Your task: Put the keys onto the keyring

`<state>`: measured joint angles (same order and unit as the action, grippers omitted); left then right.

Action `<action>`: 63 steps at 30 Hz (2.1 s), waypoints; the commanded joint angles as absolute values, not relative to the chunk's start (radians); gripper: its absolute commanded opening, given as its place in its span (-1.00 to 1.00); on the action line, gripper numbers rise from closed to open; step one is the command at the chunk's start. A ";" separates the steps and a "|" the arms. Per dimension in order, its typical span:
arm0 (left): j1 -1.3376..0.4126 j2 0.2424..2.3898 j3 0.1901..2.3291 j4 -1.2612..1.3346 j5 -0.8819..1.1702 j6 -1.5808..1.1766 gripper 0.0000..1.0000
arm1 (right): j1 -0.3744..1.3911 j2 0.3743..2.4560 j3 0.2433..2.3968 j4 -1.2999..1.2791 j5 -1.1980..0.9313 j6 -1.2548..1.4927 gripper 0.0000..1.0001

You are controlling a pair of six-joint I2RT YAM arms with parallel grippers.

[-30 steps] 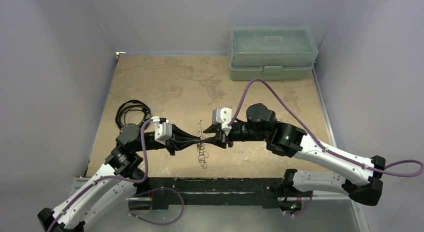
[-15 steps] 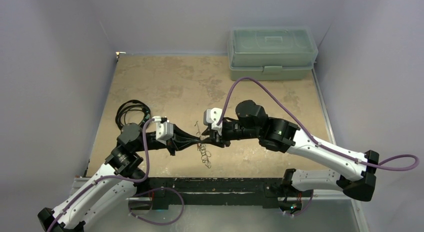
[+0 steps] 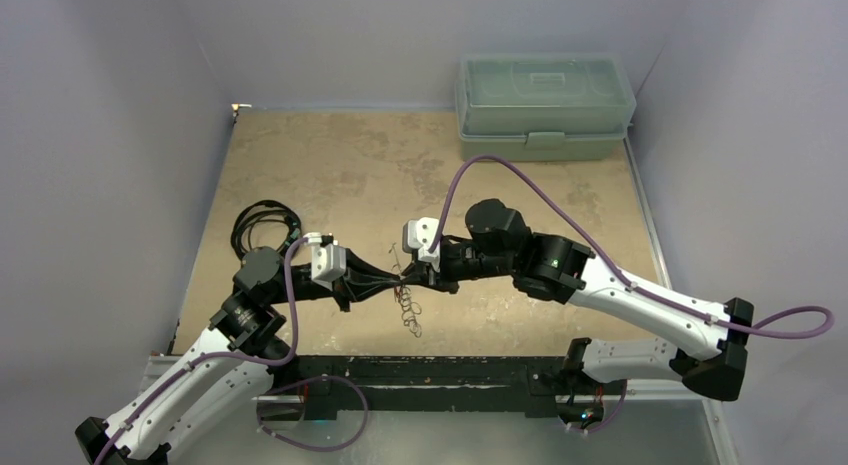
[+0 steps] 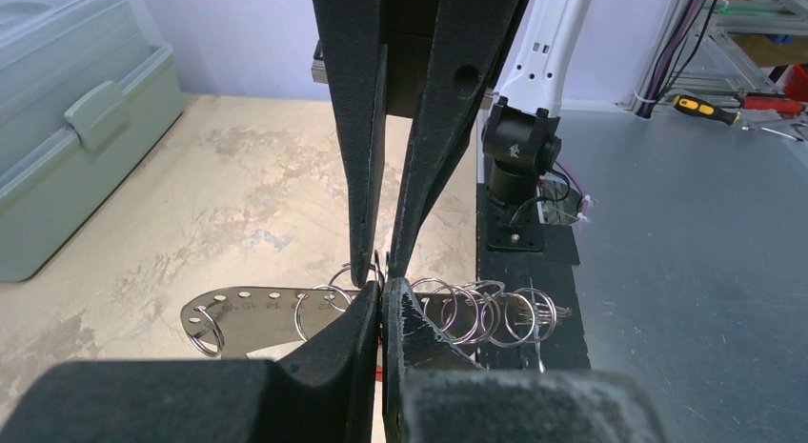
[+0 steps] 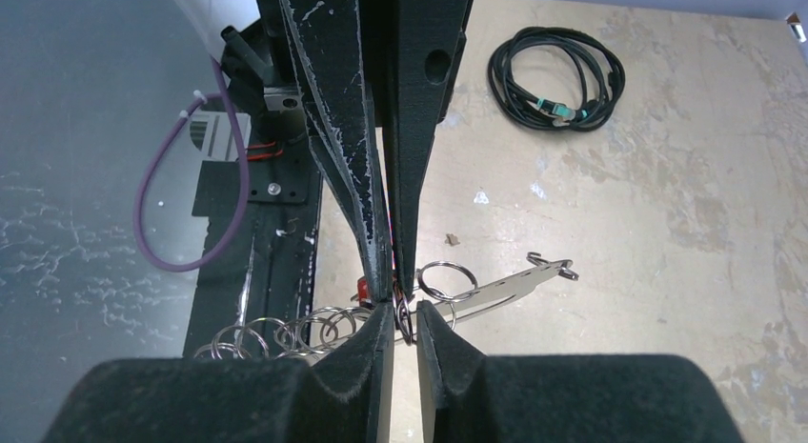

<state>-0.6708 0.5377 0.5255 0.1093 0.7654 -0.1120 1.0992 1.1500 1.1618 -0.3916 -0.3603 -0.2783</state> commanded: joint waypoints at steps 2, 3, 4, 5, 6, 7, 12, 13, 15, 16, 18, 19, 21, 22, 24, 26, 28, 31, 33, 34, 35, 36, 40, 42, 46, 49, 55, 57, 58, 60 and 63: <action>-0.677 0.538 0.551 0.173 0.775 -0.116 -1.00 | 1.100 1.164 1.216 -0.366 -0.400 -0.303 -0.82; -0.677 0.540 0.551 0.172 0.773 -0.115 -1.00 | 1.100 1.164 1.216 -0.365 -0.404 -0.307 -0.91; -0.678 0.542 0.551 0.170 0.769 -0.114 -1.00 | 1.100 1.161 1.212 -0.364 -0.407 -0.311 -0.97; -0.677 0.543 0.551 0.167 0.763 -0.113 -1.00 | 1.100 1.157 1.205 -0.358 -0.410 -0.314 -1.00; -0.678 0.543 0.551 0.162 0.755 -0.110 -1.00 | 1.100 1.152 1.196 -0.349 -0.411 -0.313 -1.00; -0.677 0.543 0.551 0.158 0.746 -0.107 -1.00 | 1.100 1.145 1.184 -0.334 -0.411 -0.311 -1.00; -0.677 0.538 0.561 0.129 0.696 -0.090 -0.73 | 1.100 1.108 1.136 -0.274 -0.371 -0.295 -1.00; -0.677 0.535 0.563 0.125 0.691 -0.086 -0.62 | 1.100 1.096 1.125 -0.254 -0.364 -0.290 -1.00; -0.677 0.524 0.562 0.122 0.673 -0.084 -0.33 | 1.100 1.071 1.099 -0.212 -0.345 -0.277 -1.00; -0.677 0.519 0.561 0.119 0.660 -0.082 -0.20 | 1.100 1.059 1.087 -0.184 -0.338 -0.269 -1.00; -0.676 0.506 0.560 0.111 0.633 -0.079 0.02 | 1.100 1.039 1.062 -0.153 -0.315 -0.254 -1.00; -0.676 0.497 0.560 0.107 0.618 -0.076 0.10 | 1.100 1.031 1.051 -0.138 -0.298 -0.247 -1.00; -0.677 0.480 0.560 0.099 0.583 -0.074 0.25 | 1.100 1.018 1.033 -0.120 -0.272 -0.235 -1.00; -0.676 0.470 0.560 0.096 0.563 -0.073 0.33 | 1.100 1.012 1.027 -0.113 -0.259 -0.231 -1.00; -0.676 0.457 0.560 0.093 0.530 -0.072 0.41 | 1.100 1.000 1.013 -0.093 -0.234 -0.219 -1.00; -0.677 0.450 0.564 0.089 0.498 -0.075 0.58 | 1.100 0.988 0.997 -0.062 -0.204 -0.205 -1.00; -0.676 0.449 0.571 0.078 0.471 -0.079 0.61 | 1.100 0.977 0.976 -0.020 -0.176 -0.188 -1.00; -0.676 0.441 0.578 0.061 0.418 -0.089 0.65 | 1.100 0.973 0.956 0.032 -0.137 -0.163 -1.00; -0.677 0.429 0.576 0.062 0.365 -0.109 0.68 | 1.100 0.973 0.950 0.051 -0.104 -0.152 -1.00; -0.677 0.423 0.578 0.060 0.335 -0.121 0.70 | 1.100 0.971 0.946 0.060 -0.071 -0.132 -1.00; -0.676 0.420 0.582 0.056 0.306 -0.130 0.73 | 1.099 0.966 0.940 0.074 -0.057 -0.114 -1.00; -0.677 0.421 0.589 0.045 0.282 -0.142 0.74 | 1.097 0.956 0.929 0.097 -0.055 -0.100 -1.00; -0.677 0.449 0.627 0.003 0.245 -0.166 0.75 | 1.090 0.938 0.912 0.130 -0.083 -0.064 -1.00; -0.676 0.460 0.642 -0.035 0.243 -0.161 0.72 | 1.084 0.935 0.908 0.135 -0.084 -0.053 -1.00; -0.676 0.458 0.651 -0.052 0.252 -0.155 0.66 | 1.080 0.943 0.914 0.132 -0.053 -0.054 -1.00; -0.676 0.456 0.651 -0.055 0.277 -0.152 0.66 | 1.080 0.960 0.932 0.115 -0.008 -0.056 -1.00; -0.676 0.482 0.638 -0.032 0.292 -0.181 0.60 | 1.080 0.973 0.943 0.111 -0.003 -0.045 -1.00; -0.676 0.492 0.637 -0.028 0.284 -0.188 0.54 | 1.080 0.973 0.936 0.122 -0.003 -0.043 -1.00; -0.676 0.497 0.635 -0.026 0.282 -0.191 0.51 | 1.080 0.973 0.933 0.126 -0.007 -0.043 -1.00; -0.676 0.504 0.638 -0.026 0.284 -0.196 0.49 | 1.080 0.976 0.935 0.127 -0.014 -0.043 -1.00; -0.675 0.504 0.637 -0.024 0.295 -0.198 0.44 | 1.080 0.986 0.942 0.109 -0.029 -0.043 -1.00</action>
<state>-0.6708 0.5026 0.6140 -0.0502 0.2821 -0.1745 1.0851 0.9817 0.9085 0.0620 -0.0246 -0.0589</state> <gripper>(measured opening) 0.735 0.008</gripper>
